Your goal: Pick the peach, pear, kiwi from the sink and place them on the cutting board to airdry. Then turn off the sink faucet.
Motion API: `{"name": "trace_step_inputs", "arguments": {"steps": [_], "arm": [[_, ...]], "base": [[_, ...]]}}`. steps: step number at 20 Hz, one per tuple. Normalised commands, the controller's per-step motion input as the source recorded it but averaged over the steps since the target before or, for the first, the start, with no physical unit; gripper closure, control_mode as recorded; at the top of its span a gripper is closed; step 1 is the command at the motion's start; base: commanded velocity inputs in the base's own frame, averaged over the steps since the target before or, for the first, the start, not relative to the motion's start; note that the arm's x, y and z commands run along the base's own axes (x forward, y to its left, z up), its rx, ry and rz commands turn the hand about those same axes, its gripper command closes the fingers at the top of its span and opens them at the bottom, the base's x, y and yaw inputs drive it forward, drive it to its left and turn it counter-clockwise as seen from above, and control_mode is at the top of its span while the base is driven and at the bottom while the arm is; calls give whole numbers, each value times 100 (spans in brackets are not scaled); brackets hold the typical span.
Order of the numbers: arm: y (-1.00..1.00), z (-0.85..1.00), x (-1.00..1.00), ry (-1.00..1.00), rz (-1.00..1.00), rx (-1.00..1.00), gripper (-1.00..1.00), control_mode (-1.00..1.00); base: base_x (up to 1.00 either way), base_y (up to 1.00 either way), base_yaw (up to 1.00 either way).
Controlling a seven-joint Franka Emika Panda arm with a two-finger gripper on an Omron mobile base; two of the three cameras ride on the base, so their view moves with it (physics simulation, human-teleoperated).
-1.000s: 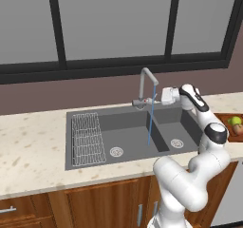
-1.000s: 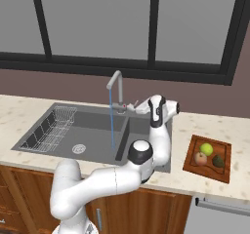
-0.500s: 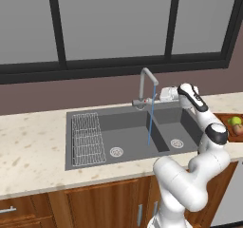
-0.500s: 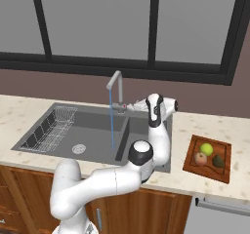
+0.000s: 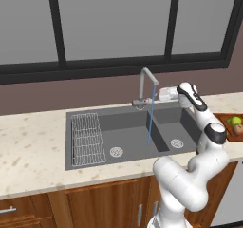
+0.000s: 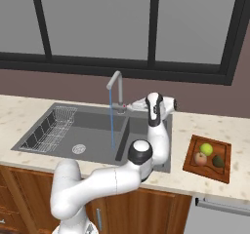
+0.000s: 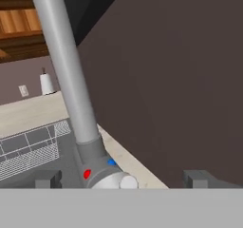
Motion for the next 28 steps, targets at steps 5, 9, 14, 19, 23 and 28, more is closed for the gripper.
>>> {"name": "trace_step_inputs", "arguments": {"steps": [5, 9, 14, 19, 23, 28], "arm": [[100, -67, 0, 0, 20, -1, -100, -100], [100, -69, 0, 0, 18, -2, -100, -100], [100, -52, 7, 0, 16, -1, -100, -100], [100, -58, 2, -2, 11, -5, -100, -100], [100, -67, 8, -6, 8, -8, -100, -100], [100, -71, 6, -8, 7, -9, -100, -100]], "base": [[0, 0, 0], [0, 0, 0], [0, 0, 0], [0, 0, 0], [0, 0, 0], [0, 0, 0]]}}
